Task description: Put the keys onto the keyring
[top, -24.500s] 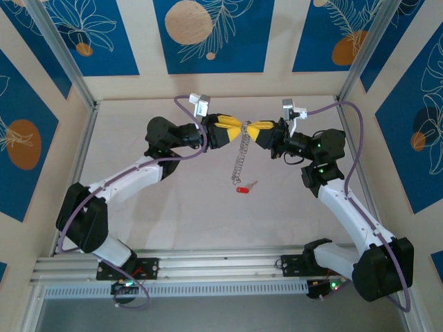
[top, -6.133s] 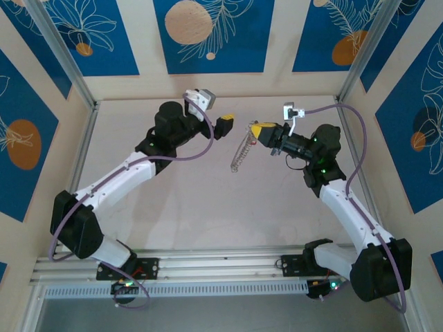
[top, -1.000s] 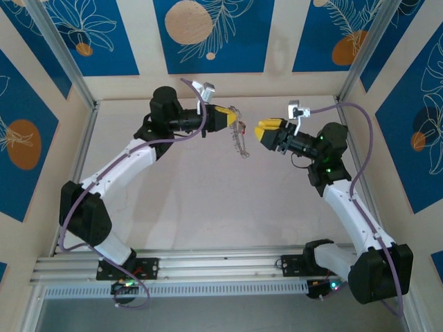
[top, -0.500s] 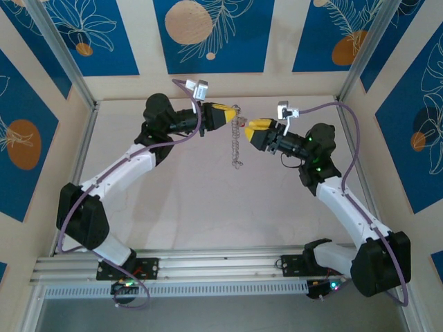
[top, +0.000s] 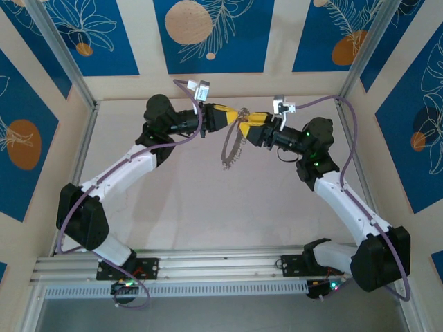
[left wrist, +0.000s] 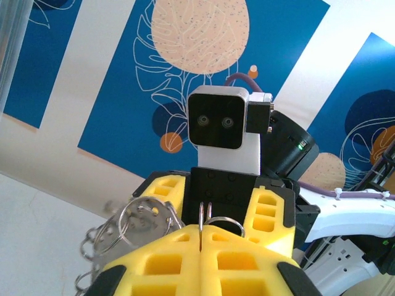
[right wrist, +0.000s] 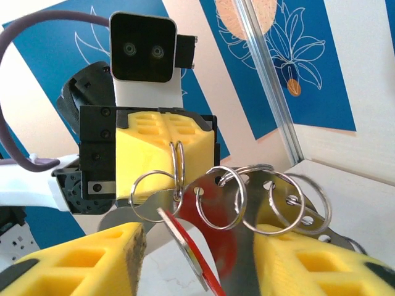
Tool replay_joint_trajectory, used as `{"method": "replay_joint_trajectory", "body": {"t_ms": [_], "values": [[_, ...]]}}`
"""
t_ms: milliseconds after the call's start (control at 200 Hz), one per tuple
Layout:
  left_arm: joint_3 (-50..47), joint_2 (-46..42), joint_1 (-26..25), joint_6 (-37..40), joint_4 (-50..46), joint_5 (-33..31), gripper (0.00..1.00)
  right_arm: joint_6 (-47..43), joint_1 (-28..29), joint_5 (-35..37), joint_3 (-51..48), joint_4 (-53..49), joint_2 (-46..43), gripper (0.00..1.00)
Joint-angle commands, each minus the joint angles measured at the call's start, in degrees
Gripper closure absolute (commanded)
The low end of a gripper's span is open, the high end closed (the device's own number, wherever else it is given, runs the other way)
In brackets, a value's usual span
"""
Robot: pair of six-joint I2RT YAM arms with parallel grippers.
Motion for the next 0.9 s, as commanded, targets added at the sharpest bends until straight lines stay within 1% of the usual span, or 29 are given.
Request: {"method": "replay_joint_trajectory", "body": {"t_ms": [0, 170, 255, 450, 660, 895], "values": [[0.9, -1.7, -0.6, -0.7, 3.6, 0.9, 1.00, -1.7, 0.5, -0.3, 1.7, -1.0, 0.6, 0.60], [0.9, -1.7, -0.8, -0.7, 3.4, 0.3, 1.00, -1.9, 0.8, -1.2, 0.8, -1.0, 0.3, 0.89], [0.8, -1.7, -0.8, -0.7, 3.4, -0.1, 1.00, -2.0, 1.0, -1.1, 0.3, -1.2, -0.1, 1.00], [0.7, -1.7, -0.9, -0.8, 3.8, -0.7, 1.00, -2.3, 1.9, -1.0, -0.1, -1.8, -0.3, 1.00], [0.5, -1.8, -1.2, -1.0, 4.3, -0.9, 1.00, -3.7, 4.2, -1.1, 1.0, -3.6, 1.2, 1.00], [0.5, -2.0, -1.3, -0.9, 4.4, -1.4, 1.00, -5.2, 4.3, -1.0, 1.6, -6.1, 2.1, 1.00]]}}
